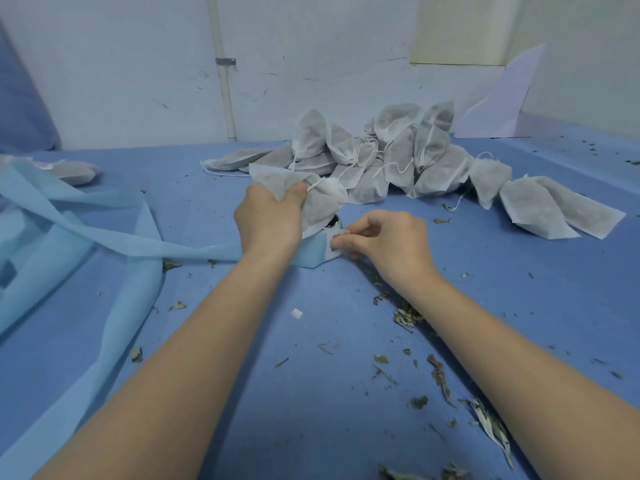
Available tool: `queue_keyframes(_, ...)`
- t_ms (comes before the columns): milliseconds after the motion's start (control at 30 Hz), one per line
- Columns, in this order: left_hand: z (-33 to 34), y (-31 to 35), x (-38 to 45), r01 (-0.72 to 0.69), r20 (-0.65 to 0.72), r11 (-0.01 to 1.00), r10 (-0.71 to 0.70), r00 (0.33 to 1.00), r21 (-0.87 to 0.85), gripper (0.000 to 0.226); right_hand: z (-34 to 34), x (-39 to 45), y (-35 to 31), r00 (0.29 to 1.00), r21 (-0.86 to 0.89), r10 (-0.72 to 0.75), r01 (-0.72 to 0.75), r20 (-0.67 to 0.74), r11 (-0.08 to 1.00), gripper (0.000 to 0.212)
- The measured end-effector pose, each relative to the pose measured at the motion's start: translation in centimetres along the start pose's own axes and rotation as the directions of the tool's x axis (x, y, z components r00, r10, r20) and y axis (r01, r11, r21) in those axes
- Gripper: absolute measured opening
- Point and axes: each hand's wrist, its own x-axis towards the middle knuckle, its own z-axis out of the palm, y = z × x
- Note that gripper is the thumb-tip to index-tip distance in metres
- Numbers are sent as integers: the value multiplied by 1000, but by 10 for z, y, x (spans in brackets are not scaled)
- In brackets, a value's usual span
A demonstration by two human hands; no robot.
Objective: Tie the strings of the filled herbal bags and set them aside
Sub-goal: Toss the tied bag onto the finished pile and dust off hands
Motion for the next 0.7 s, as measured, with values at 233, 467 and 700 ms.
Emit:
queue_keyframes(233, 2, 2, -4, -11, -2, 1000, 11, 1000, 18, 44, 5, -5, 1, 993, -243, -117, 116, 9, 963, 24)
queue_keyframes(467, 3, 2, -5, -30, 7, 1000, 30, 1000, 1, 41, -5, -14, -9, 954, -325, -231, 284, 192, 902, 19)
queue_keyframes(700, 3, 1, -4, -37, 7, 999, 36, 999, 20, 43, -8, -21, -18, 947, -280, -196, 266, 253, 923, 18)
